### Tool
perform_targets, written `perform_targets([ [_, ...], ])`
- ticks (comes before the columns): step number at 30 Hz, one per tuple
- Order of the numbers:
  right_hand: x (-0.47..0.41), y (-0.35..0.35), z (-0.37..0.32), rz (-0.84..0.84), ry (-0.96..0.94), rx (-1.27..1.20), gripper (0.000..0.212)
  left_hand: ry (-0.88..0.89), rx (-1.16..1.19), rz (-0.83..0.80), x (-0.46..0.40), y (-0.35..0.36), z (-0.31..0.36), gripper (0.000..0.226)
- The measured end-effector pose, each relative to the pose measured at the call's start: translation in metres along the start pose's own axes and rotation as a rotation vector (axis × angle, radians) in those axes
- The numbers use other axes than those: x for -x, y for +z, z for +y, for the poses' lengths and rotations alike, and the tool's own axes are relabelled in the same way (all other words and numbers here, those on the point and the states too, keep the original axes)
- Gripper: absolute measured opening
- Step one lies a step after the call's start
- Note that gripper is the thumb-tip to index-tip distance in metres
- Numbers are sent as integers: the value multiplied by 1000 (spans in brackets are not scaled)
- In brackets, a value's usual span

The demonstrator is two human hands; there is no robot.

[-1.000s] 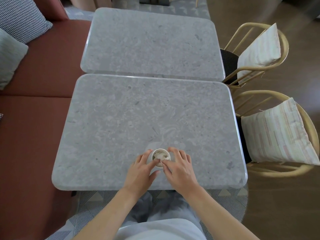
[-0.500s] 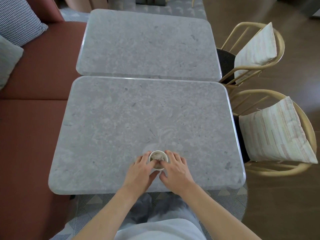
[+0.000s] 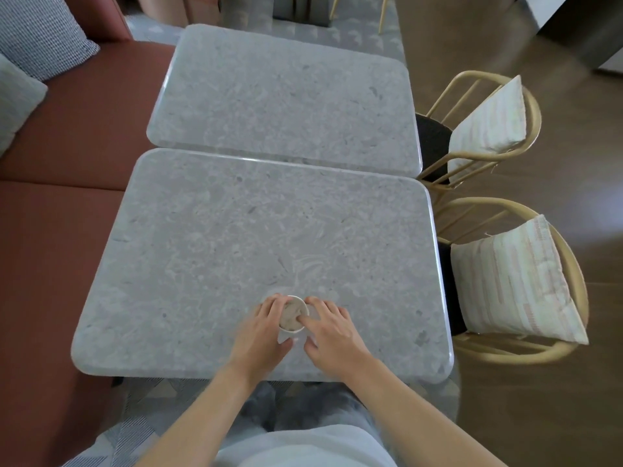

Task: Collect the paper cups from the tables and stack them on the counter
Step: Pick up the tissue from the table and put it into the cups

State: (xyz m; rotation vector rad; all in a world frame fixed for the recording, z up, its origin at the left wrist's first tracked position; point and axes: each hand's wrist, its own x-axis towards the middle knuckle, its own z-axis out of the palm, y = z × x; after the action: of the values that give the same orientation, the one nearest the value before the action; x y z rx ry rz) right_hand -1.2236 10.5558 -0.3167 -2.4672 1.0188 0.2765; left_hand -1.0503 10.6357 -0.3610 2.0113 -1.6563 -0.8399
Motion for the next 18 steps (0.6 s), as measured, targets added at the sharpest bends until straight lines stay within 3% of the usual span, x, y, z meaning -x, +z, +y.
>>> perform_targets([
  [10, 2, -39, 33, 39, -145, -3, 50, -144, 69, 178, -6, 7, 34, 67],
  [18, -7, -80, 53, 157, -274, -78, 49, -226, -42, 414, -11, -29, 73, 63],
])
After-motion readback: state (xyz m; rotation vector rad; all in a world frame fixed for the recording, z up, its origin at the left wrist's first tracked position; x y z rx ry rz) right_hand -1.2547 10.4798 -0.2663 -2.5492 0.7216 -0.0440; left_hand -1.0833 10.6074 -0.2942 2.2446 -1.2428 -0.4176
